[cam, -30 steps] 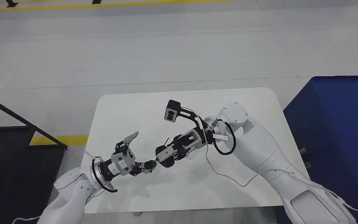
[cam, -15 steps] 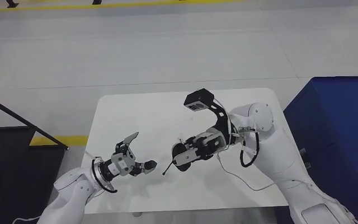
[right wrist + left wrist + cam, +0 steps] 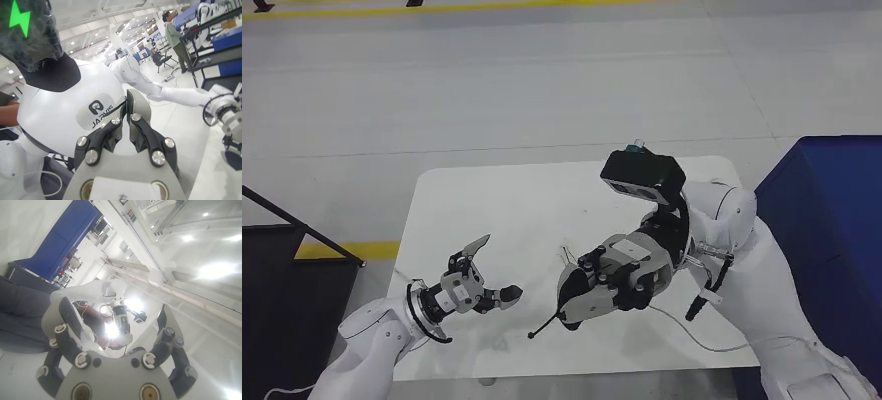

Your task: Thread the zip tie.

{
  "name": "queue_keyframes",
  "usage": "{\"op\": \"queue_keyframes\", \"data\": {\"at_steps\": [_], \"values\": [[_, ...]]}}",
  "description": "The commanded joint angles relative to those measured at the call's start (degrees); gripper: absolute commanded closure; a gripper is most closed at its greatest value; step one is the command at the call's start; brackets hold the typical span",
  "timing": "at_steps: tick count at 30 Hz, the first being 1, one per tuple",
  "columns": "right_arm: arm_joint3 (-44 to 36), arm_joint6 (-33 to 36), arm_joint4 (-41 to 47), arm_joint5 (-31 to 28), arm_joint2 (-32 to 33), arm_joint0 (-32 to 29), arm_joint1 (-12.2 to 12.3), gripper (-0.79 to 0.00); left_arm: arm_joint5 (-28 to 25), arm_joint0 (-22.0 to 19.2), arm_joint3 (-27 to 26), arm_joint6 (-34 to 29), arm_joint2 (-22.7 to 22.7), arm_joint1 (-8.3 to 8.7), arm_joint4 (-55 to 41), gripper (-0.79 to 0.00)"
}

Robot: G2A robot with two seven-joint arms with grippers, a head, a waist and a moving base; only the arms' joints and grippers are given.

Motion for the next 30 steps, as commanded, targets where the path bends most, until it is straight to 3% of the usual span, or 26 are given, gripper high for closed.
{"op": "queue_keyframes", "data": {"at_steps": [1,6,14,19,25,30], "values": [[-1.13,-3.35,-1.2,-3.35,1.26,-0.69,0.04,0.0,0.0,0.0,0.0,0.0,0.0,0.0,0.0,-0.785],[-2.76,-8.74,-2.98,-8.74,3.07,-1.15,0.28,0.0,0.0,0.0,0.0,0.0,0.0,0.0,0.0,-0.785],[-2.84,-9.06,-3.1,-8.58,3.07,-1.3,0.28,0.0,0.0,0.0,0.0,0.0,0.0,0.0,0.0,-0.785],[-11.67,-8.87,-10.74,-8.87,2.52,1.69,0.44,0.0,0.0,0.0,0.0,0.0,0.0,0.0,0.0,-0.785],[-14.39,-19.75,-17.09,-19.76,3.67,8.41,1.13,0.0,0.0,0.0,0.0,0.0,0.0,0.0,0.0,-0.785],[-14.04,-26.1,-20.76,-26.1,3.3,6.2,2.62,0.0,0.0,0.0,0.0,0.0,0.0,0.0,0.0,-0.785]]}}
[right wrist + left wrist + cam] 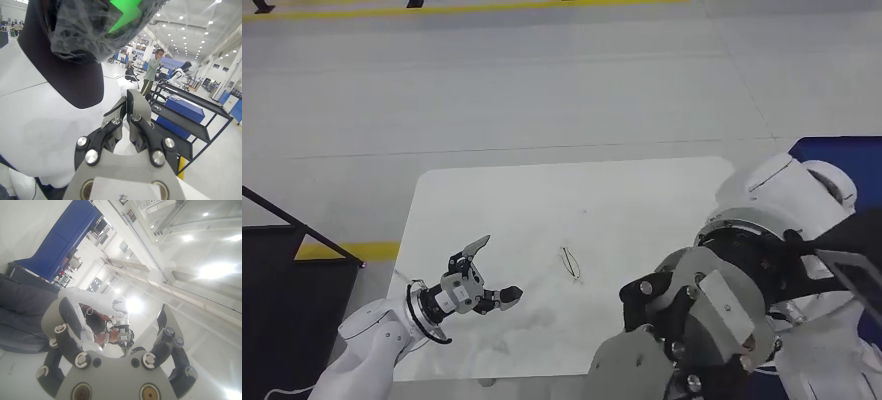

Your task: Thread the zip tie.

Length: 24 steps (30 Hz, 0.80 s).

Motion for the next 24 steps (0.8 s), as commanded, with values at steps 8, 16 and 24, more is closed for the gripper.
{"op": "queue_keyframes", "data": {"at_steps": [8,16,24], "values": [[4.59,0.12,18.92,0.3,-4.84,-5.55,2.48,0.0,0.0,0.0,0.0,0.0,0.0,0.0,0.0,-0.785],[5.12,5.21,38.91,11.01,-7.09,-9.78,2.63,0.0,0.0,0.0,0.0,0.0,0.0,0.0,0.0,-0.785],[5.82,4.8,42.63,17.82,-11.18,-12.96,1.56,0.0,0.0,0.0,0.0,0.0,0.0,0.0,0.0,-0.785]]}}
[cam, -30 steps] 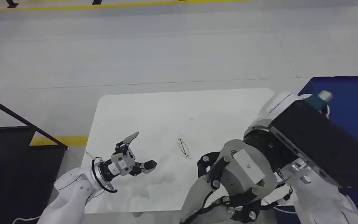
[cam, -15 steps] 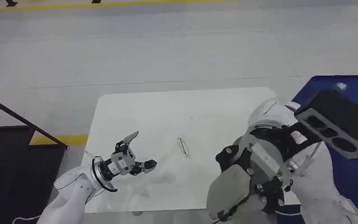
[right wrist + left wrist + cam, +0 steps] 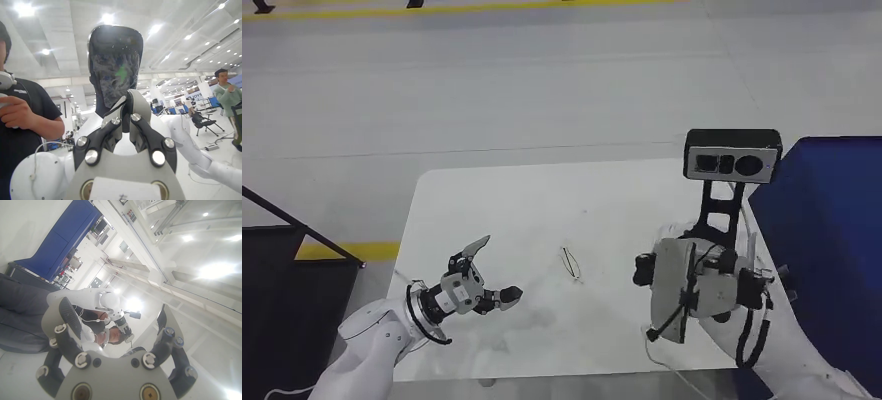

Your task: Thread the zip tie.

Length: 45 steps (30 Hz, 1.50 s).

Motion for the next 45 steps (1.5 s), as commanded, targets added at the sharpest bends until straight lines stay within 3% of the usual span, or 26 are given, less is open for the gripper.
{"op": "queue_keyframes", "data": {"at_steps": [1,6,8,17,20,24,30,34,39,45], "values": [[0.66,0.07,-0.72,1.18,-0.72,-0.4,-0.27,0.0,0.0,0.0,0.0,0.0,0.0,0.0,0.0,-0.785],[1.66,0.19,-2.46,2.95,-2.37,-1.05,-1.02,0.0,0.0,0.0,0.0,0.0,0.0,0.0,0.0,-0.785],[1.57,4.45,-7.61,3.83,-2.23,0.72,-1.09,0.0,0.0,0.0,0.0,0.0,0.0,0.0,0.0,-0.785],[0.65,3.99,-10.58,4.46,-1.51,0.79,-1.03,0.0,0.0,0.0,0.0,0.0,0.0,0.0,0.0,-0.785],[0.1,-0.28,-12.41,9.06,-0.85,-0.46,-1.01,0.0,0.0,0.0,0.0,0.0,0.0,0.0,0.0,-0.785],[0.59,-5.11,-15.11,19.69,-0.15,-1.72,-0.71,0.0,0.0,0.0,0.0,0.0,0.0,0.0,0.0,-0.785],[-2.68,-7.41,-4.59,33.21,0.0,-6.33,-0.5,0.0,0.0,0.0,0.0,0.0,0.0,0.0,0.0,-0.785],[-5.54,-7.37,3.09,38.22,1.07,-9.27,-0.45,0.0,0.0,0.0,0.0,0.0,0.0,0.0,0.0,-0.785],[-6.96,-5.21,1.48,37.08,3.3,-9.93,-0.48,0.0,0.0,0.0,0.0,0.0,0.0,0.0,0.0,-0.785],[-4.97,0.72,-15.66,22.8,6.51,-5.92,-0.8,0.0,0.0,0.0,0.0,0.0,0.0,0.0,0.0,-0.785]]}}
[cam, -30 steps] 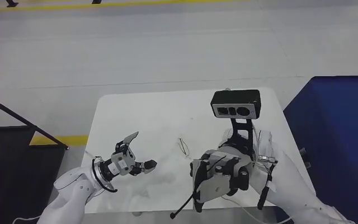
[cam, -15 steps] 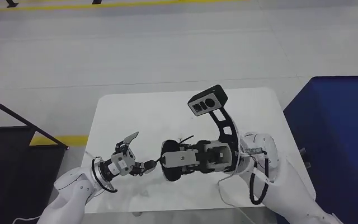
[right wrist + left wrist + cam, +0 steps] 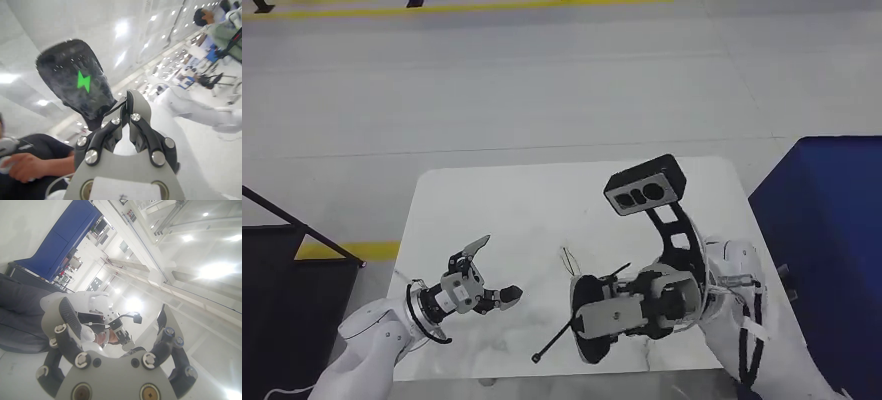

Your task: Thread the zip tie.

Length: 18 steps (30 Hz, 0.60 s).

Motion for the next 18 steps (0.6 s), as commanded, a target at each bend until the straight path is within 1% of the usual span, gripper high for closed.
{"op": "queue_keyframes", "data": {"at_steps": [1,3,4,8,12,13,15,16,18], "values": [[0.33,0.48,-2.9,-4.74,0.24,0.37,-0.23,0.0,0.0,0.0,0.0,0.0,0.0,0.0,0.0,-0.785],[-0.12,2.62,-7.19,-10.05,1.46,1.75,-0.35,0.0,0.0,0.0,0.0,0.0,0.0,0.0,0.0,-0.785],[0.12,3.33,-8.83,-11.81,1.72,1.93,-0.38,0.0,0.0,0.0,0.0,0.0,0.0,0.0,0.0,-0.785],[-1.37,6.72,-12.65,-20.57,2.79,2.8,-0.59,0.0,0.0,0.0,0.0,0.0,0.0,0.0,0.0,-0.785],[-1.59,5.96,-13.65,-26.93,4.07,2.3,-0.78,0.0,0.0,0.0,0.0,0.0,0.0,0.0,0.0,-0.785],[-1.57,5.54,-13.63,-27.73,4.21,1.89,-0.81,0.0,0.0,0.0,0.0,0.0,0.0,0.0,0.0,-0.785],[-1.32,4.29,-11.02,-26.98,3.59,0.85,-0.89,0.0,0.0,0.0,0.0,0.0,0.0,0.0,0.0,-0.785],[-1.03,3.78,-9.15,-26.19,3.21,0.53,-0.93,0.0,0.0,0.0,0.0,0.0,0.0,0.0,0.0,-0.785],[-0.06,2.44,-3.73,-22.42,2.01,-0.13,-1.05,0.0,0.0,0.0,0.0,0.0,0.0,0.0,0.0,-0.785]]}}
